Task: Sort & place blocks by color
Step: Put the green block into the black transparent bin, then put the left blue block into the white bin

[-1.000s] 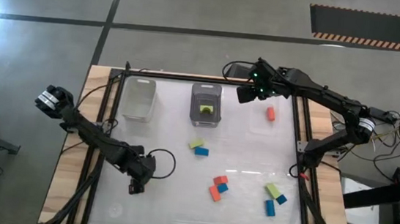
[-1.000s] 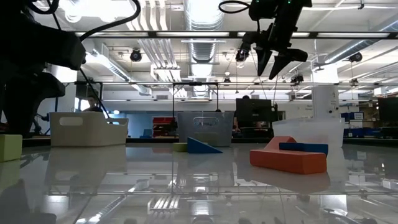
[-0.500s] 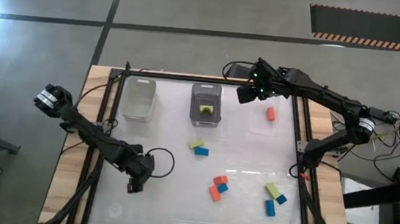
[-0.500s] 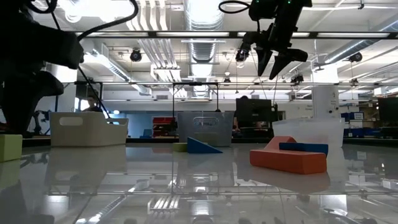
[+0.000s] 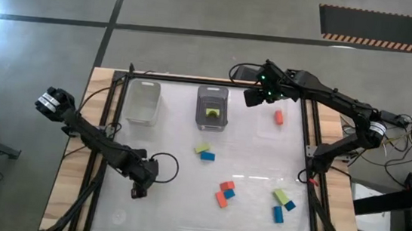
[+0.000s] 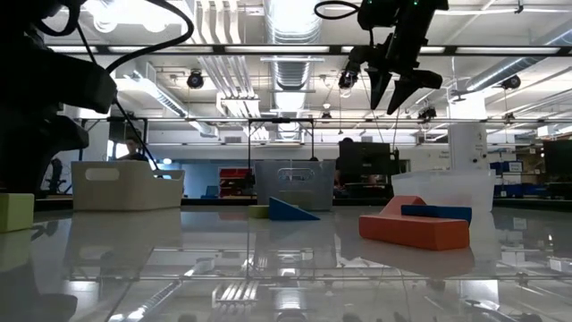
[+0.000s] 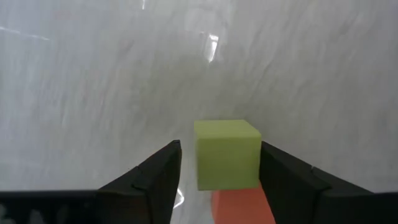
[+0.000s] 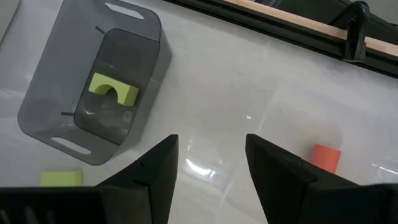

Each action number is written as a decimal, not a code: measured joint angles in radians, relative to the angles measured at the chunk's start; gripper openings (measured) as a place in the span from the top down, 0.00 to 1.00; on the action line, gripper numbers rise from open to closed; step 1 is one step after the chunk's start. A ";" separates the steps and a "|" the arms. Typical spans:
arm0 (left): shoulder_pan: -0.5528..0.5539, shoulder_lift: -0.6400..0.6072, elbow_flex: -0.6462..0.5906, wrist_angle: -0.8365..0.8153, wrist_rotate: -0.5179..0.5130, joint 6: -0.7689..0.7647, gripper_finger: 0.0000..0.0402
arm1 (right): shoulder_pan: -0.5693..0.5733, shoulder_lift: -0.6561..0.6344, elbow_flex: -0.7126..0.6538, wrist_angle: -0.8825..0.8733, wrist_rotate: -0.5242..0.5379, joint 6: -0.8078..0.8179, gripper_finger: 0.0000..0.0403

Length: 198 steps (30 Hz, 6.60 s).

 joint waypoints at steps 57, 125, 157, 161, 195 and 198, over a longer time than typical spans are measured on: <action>0.605 -0.492 0.023 0.984 -0.008 -0.267 0.69 | 0.502 0.108 0.112 0.967 -0.061 -0.754 0.56; 0.635 -0.520 0.013 0.960 -0.086 -0.098 0.37 | 0.111 0.488 0.646 -0.052 -0.193 -0.344 0.70; 0.636 -0.629 0.006 0.952 -0.240 0.003 0.37 | 0.042 0.865 0.768 -0.091 -0.183 -0.220 0.57; 0.636 -0.624 0.006 0.953 -0.239 0.000 0.37 | 0.040 0.865 0.768 -0.090 -0.184 -0.214 0.54; 0.636 -0.586 0.001 0.765 -0.238 0.005 0.37 | 0.397 0.410 0.752 -0.261 -0.342 -0.306 0.53; 0.636 -0.584 0.001 0.766 -0.234 0.006 0.37 | 0.441 0.412 0.741 -0.287 -0.303 -0.342 0.51</action>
